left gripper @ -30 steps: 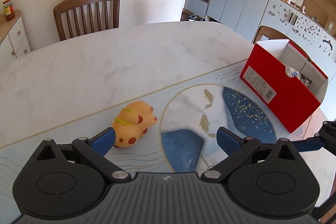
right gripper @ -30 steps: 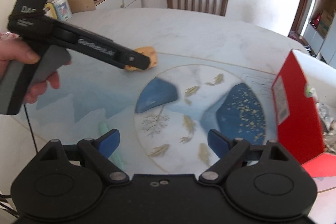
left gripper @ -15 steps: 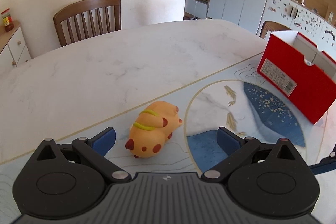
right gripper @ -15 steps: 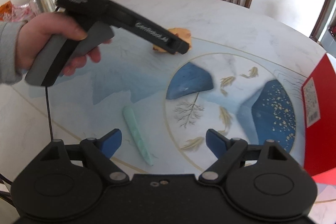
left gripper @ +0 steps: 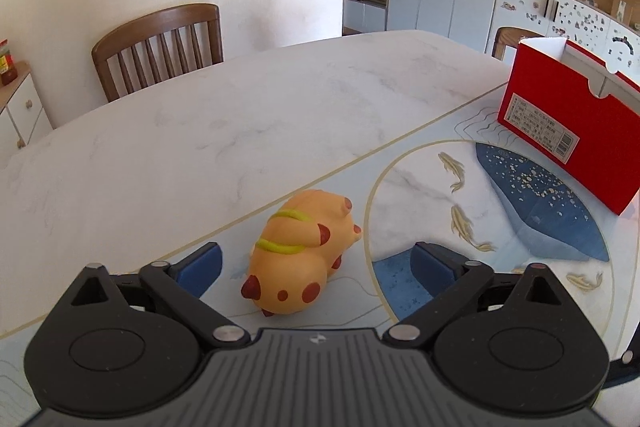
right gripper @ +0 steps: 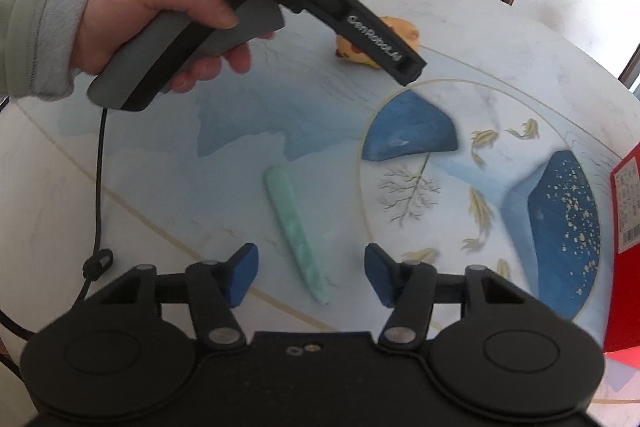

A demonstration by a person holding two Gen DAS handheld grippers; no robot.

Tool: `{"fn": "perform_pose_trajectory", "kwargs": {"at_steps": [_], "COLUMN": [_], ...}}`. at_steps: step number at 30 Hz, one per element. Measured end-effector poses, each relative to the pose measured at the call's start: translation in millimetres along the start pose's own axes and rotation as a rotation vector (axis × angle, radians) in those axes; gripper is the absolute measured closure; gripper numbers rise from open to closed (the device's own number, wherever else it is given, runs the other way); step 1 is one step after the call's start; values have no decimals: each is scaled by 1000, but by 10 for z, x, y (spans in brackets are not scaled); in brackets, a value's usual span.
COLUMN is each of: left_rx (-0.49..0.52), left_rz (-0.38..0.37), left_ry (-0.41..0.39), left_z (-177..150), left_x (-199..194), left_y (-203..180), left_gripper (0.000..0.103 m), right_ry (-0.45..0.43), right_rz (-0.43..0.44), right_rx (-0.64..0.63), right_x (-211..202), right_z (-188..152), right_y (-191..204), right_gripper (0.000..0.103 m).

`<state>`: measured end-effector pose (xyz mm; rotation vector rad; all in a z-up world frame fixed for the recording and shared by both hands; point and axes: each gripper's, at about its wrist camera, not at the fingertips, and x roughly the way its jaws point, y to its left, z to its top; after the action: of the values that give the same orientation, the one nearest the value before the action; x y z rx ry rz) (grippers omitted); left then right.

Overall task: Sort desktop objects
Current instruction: 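Grasp mint-green stick with right tool while left tool grasps yellow toy pig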

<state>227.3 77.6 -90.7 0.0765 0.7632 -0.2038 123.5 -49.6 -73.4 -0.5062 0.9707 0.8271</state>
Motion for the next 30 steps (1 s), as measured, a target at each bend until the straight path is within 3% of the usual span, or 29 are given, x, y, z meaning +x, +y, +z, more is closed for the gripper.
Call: {"fn": "perform_pose_trajectory", "kwargs": {"at_steps": [7, 11, 17, 21, 24, 26, 28, 30], "left_rx": [5, 1, -2, -4, -15, -18, -20, -16], "left_rz": [-8, -19, -8, 0, 16, 32, 41, 45], "left_ry": [2, 21, 32, 35, 44, 54, 70, 73], "left_z": [-11, -12, -13, 5, 13, 15, 13, 11], "left_x": [52, 106, 173, 190, 208, 219, 239, 237], "left_y": [8, 30, 30, 25, 43, 62, 78, 80], "left_gripper": [6, 20, 24, 30, 36, 47, 51, 52], "right_ry": [10, 6, 1, 0, 1, 0, 1, 2], "right_rz": [2, 2, 3, 9, 11, 9, 8, 8], "right_rx": [3, -4, 1, -9, -10, -9, -15, -15], "right_x": [29, 38, 46, 44, 41, 37, 34, 33], "right_z": [11, 34, 50, 63, 71, 66, 64, 62], "right_y": [14, 34, 38, 54, 56, 61, 67, 69], "right_gripper": [55, 58, 60, 72, 76, 80, 87, 88]}}
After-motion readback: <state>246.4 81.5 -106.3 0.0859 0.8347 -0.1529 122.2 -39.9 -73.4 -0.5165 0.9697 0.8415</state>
